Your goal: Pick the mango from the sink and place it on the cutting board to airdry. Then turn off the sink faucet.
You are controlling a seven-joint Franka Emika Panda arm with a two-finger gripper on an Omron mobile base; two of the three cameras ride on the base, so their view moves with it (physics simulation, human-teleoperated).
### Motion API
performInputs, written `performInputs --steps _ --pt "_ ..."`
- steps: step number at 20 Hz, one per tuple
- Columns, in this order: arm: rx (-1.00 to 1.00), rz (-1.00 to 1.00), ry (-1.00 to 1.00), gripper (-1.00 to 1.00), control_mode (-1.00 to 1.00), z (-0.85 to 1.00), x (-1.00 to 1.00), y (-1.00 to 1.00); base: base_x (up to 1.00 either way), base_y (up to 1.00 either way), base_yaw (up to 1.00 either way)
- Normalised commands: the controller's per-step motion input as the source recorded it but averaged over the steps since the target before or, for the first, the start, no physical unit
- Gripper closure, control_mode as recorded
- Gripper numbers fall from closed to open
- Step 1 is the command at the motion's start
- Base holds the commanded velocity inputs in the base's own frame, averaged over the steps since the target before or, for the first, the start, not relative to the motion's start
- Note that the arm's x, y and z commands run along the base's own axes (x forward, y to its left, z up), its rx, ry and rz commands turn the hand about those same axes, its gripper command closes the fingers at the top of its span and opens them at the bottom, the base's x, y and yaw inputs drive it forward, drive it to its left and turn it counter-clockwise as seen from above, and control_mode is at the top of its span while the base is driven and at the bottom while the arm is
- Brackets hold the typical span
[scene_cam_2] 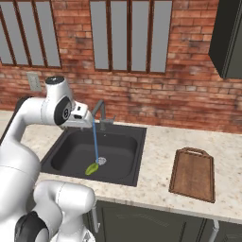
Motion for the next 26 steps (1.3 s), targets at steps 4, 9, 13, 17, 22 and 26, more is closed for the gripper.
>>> performInputs --steps 4,9,13,17,22,26 --pt "0.0 -0.02 0.0 -1.0 -1.0 -0.43 0.0 -0.03 0.0 0.0 0.0" --pt "0.0 -0.01 0.0 -1.0 -1.0 -0.37 0.0 0.0 0.0 0.0 0.0" --pt "0.0 -0.01 0.0 -1.0 -1.0 -0.33 0.0 0.0 0.0 0.0 0.0" --pt "0.0 0.0 0.0 -1.0 -1.0 -0.24 0.01 0.0 0.0 0.0 0.0" --pt "0.01 0.0 0.0 -1.0 -1.0 -0.18 0.08 0.0 0.0 0.0 0.0" --pt "0.01 0.0 0.0 -1.0 -1.0 -0.23 0.13 0.0 0.0 0.0 0.0"
